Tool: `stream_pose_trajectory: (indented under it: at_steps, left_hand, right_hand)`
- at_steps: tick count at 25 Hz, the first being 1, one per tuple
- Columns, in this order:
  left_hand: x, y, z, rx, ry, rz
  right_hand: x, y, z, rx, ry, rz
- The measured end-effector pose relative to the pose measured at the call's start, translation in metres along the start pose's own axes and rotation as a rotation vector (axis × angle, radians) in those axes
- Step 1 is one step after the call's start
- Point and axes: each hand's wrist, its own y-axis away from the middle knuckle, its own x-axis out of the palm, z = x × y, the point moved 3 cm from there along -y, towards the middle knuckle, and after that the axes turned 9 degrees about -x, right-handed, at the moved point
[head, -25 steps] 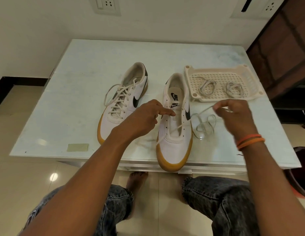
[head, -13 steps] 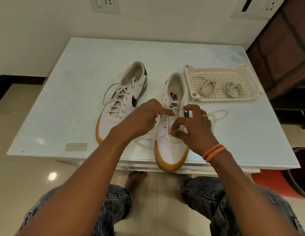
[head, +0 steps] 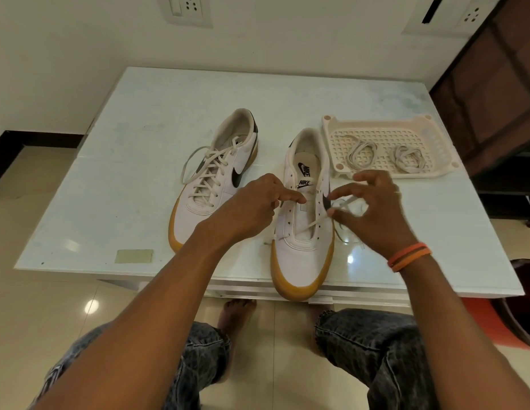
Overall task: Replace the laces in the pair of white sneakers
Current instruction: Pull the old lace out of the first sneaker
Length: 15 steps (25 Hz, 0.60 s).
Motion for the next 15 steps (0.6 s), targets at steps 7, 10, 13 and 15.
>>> stream_pose_trajectory:
  at_steps: [7,10,13,15]
  left_hand:
    - [-0.004,0.004,-0.002,-0.008,0.009,-0.003]
    - [-0.004,0.004,-0.002,0.007,0.041,0.018]
    - [-0.005,0.005,-0.005,0.002,0.076,-0.004]
    - [-0.005,0.007,-0.008,0.023,0.098,-0.026]
  right_hand:
    - [0.03,0.006,0.028,-0.043,0.191,0.14]
    - [0.003,0.0,0.005,0.032,0.075,0.032]
    - [-0.013,-0.005,-0.011,0.079,-0.13,-0.052]
    - [-0.014,-0.005,-0.015,0.103,-0.175,-0.07]
